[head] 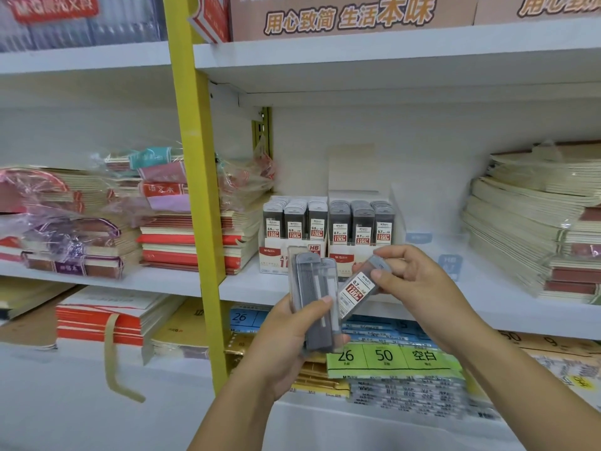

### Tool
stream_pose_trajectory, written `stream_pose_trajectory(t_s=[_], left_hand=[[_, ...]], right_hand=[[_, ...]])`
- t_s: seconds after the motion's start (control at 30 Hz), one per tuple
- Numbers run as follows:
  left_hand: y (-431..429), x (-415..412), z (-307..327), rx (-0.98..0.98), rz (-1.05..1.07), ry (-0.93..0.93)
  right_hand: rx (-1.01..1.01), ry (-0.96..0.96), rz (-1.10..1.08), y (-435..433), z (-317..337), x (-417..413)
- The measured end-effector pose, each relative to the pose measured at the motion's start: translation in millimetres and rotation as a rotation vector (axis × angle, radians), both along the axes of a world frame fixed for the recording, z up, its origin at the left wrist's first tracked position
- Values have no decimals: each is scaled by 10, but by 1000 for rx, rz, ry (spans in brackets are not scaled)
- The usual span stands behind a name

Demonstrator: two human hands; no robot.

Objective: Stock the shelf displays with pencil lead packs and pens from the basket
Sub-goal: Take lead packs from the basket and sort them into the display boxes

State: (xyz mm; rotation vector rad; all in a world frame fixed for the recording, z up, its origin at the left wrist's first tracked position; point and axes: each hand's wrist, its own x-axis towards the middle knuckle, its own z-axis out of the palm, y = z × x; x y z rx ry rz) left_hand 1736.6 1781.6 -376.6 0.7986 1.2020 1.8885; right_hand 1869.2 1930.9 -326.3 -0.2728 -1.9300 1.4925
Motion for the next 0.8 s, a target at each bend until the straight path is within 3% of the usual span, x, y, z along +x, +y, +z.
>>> stream_pose_trajectory(t_s=[0.13, 0.23, 0.37, 0.47, 0.53, 0.8], left_hand=[[29, 3, -7, 1, 0, -25], [56, -33, 9, 46, -8, -40], [112, -65, 45, 118, -15, -66], [155, -96, 43, 112, 2, -75], [172, -114, 43, 104, 10, -65], [177, -172, 21, 81, 25, -5]], right_hand=[[83, 45, -68, -16, 33, 18], [219, 140, -240, 77, 278, 64], [579, 192, -493, 339, 739, 48], [877, 64, -584, 502, 951, -83], [967, -55, -583, 594, 1001, -170], [890, -378, -530, 841, 907, -392]])
